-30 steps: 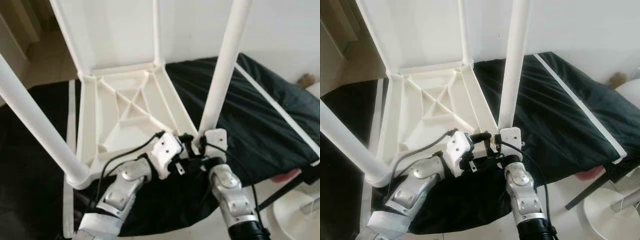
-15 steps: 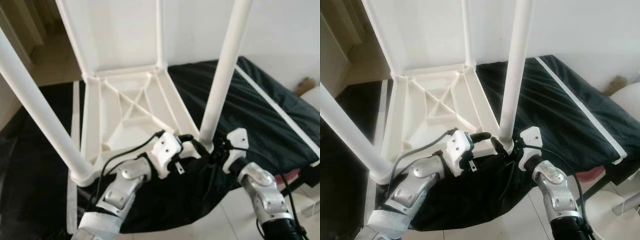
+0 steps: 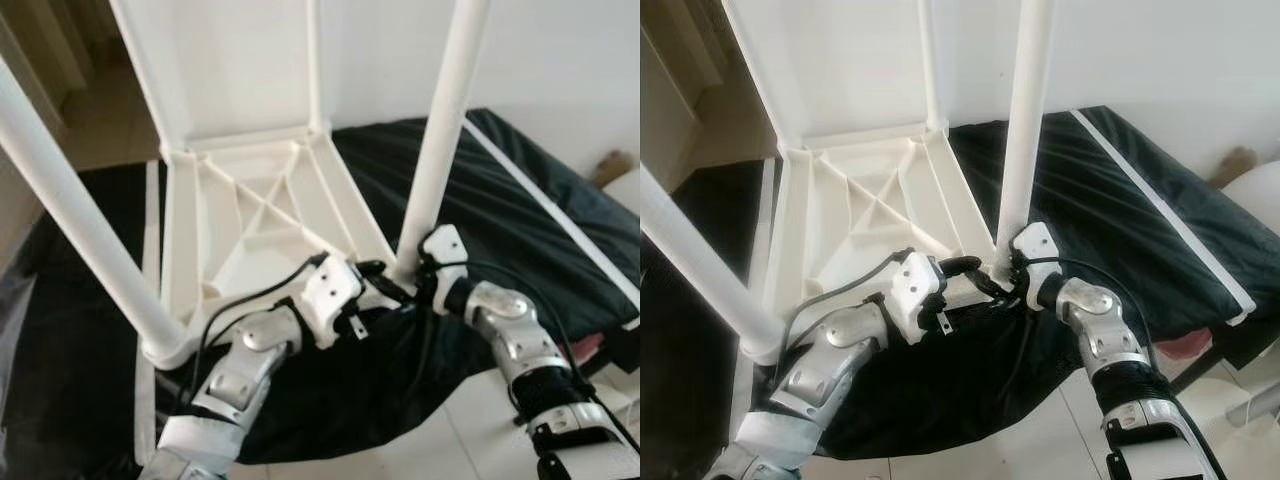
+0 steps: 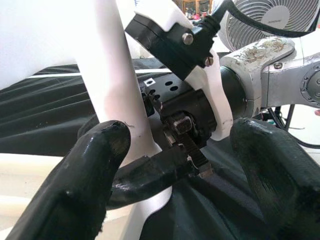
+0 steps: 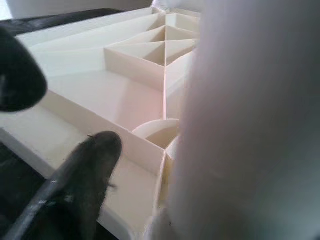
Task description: Building children table
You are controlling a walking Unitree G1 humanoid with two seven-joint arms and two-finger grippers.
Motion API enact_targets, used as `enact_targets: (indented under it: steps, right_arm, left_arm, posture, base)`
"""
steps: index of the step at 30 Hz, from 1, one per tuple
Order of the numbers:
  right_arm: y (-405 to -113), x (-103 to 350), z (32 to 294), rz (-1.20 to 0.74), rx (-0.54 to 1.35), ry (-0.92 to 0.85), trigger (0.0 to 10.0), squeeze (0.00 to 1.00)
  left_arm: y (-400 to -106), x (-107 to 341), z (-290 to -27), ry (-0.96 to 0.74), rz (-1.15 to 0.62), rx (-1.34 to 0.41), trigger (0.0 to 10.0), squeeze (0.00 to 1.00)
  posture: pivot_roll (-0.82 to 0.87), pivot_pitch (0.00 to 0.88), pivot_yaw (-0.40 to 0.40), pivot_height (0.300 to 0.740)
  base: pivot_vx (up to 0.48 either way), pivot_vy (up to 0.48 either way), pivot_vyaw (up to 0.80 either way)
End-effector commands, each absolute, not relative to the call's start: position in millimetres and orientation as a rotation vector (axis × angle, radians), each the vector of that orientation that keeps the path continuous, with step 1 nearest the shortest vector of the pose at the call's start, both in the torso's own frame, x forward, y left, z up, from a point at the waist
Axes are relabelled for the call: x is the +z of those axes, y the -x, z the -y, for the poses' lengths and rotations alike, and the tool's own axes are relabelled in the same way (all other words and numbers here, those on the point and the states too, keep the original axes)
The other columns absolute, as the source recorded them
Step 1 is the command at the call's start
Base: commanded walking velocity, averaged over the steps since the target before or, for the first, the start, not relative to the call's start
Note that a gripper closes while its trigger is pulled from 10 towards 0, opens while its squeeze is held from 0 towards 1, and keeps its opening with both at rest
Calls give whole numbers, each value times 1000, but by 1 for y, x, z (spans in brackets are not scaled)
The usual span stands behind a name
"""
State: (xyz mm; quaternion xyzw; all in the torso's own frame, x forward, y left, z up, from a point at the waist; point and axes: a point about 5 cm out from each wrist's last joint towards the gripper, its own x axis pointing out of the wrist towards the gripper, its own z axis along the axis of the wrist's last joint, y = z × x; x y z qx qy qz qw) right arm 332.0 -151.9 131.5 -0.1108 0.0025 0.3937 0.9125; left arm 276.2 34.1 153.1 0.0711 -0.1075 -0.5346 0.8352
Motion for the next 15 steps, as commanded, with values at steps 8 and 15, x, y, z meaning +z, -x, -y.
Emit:
enact_targets:
  steps: [8, 15]
  right_arm:
    - [-330, 119, 153, -79, 900, 248, 0, 0]
    - [-322, 114, 163, -78, 851, 207, 10000, 0]
  left_arm:
    - [-276, 152, -38, -150, 220, -1113, 10000, 0]
    - [-277, 152, -40, -150, 219, -1105, 10000, 0]
  posture:
    - [28, 0, 9, 740]
    - [26, 0, 2, 740]
  base:
    - [0, 0, 0]
    - [0, 0, 0]
